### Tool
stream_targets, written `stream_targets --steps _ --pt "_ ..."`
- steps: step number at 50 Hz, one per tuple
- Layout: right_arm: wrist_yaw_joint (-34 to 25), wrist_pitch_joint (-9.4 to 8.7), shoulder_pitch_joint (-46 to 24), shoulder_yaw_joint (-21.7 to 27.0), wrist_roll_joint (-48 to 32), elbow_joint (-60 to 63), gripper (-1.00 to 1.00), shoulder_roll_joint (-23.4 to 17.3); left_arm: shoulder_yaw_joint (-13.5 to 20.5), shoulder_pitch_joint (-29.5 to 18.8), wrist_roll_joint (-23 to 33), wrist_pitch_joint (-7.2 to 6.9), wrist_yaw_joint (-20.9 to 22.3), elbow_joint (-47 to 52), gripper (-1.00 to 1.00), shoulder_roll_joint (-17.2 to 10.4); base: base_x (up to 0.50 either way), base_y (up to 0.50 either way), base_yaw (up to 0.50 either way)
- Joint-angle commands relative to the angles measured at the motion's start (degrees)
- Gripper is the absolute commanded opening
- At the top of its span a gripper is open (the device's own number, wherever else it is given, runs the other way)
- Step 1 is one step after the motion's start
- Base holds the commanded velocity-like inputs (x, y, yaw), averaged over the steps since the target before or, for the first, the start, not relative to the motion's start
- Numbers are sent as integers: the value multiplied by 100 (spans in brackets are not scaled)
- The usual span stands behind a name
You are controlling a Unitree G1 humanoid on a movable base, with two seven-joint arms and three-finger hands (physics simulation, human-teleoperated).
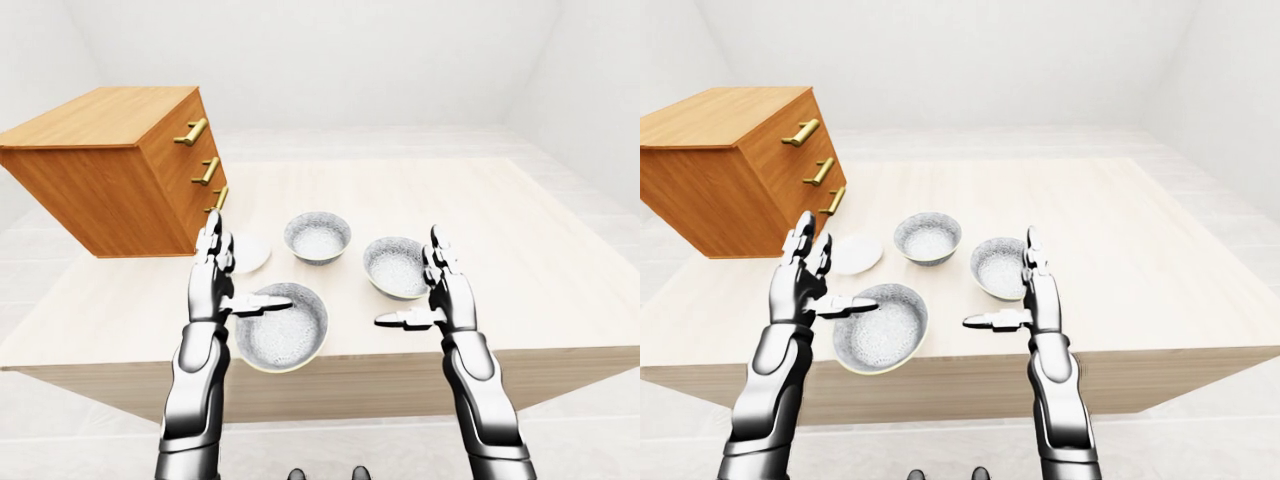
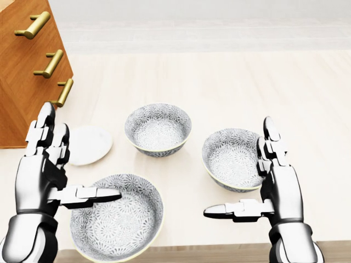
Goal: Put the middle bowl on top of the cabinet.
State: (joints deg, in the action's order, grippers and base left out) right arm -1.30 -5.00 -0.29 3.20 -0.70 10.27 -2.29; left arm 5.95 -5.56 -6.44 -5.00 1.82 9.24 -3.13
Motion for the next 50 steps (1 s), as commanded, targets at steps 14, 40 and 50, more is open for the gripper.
stream_targets --steps 14,40,50 --pt "-77 0 404 22 -156 930 100 115 258 32 -232 0 57 620 100 -85 0 50 0" --pt "-53 0 217 95 -57 608 100 89 442 -177 -406 0 47 148 100 -258 0 50 0" --pt "-112 0 287 160 11 583 100 52 403 -205 -350 0 15 96 100 -261 0 49 0"
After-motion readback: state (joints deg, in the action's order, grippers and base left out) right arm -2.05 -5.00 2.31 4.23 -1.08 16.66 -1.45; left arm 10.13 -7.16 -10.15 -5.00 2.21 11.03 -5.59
